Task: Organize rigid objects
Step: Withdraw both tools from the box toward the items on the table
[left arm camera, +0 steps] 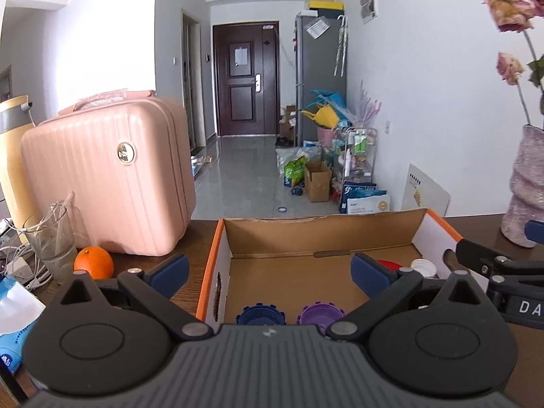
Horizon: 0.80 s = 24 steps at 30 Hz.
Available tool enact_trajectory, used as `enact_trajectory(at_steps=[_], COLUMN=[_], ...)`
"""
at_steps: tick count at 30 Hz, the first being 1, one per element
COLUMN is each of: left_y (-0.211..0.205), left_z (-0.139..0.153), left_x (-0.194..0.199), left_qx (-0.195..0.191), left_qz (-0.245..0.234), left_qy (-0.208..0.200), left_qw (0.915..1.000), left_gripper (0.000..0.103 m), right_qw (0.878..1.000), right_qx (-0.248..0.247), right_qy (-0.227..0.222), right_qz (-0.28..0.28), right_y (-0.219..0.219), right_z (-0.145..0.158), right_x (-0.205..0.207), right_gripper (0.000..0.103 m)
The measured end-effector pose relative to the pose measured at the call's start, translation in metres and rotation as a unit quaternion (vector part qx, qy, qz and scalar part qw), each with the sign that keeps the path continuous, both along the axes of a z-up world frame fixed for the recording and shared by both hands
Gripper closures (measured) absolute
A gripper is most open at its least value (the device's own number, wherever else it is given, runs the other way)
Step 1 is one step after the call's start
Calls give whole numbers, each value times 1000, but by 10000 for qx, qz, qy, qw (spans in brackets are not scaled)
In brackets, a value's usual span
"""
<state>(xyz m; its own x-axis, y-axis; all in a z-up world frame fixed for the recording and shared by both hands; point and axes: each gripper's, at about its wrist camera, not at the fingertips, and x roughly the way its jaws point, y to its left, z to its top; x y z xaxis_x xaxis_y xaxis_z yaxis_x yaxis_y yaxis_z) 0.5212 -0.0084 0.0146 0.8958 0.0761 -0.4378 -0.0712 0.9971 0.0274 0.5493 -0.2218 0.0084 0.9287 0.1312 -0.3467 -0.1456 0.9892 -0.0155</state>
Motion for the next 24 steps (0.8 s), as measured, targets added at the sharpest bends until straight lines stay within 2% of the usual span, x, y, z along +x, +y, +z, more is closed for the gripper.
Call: enact_trajectory(at_steps=[13,24], left_y=[0,10], left_z=[-4,-8], left_x=[-57,-101], left_qx=[86,38], left_qz=[-288,-304], left_qy=[-115,-120], left_qw=[9995,9995], left_gripper=[0,0], right_qw=[9998,9998], right_qx=[-73,-106], right_qy=[-169,-117], right_qz=[-33,-85], right_y=[4,11], right_z=[5,2], right_x=[-54,-102], right_gripper=[0,0])
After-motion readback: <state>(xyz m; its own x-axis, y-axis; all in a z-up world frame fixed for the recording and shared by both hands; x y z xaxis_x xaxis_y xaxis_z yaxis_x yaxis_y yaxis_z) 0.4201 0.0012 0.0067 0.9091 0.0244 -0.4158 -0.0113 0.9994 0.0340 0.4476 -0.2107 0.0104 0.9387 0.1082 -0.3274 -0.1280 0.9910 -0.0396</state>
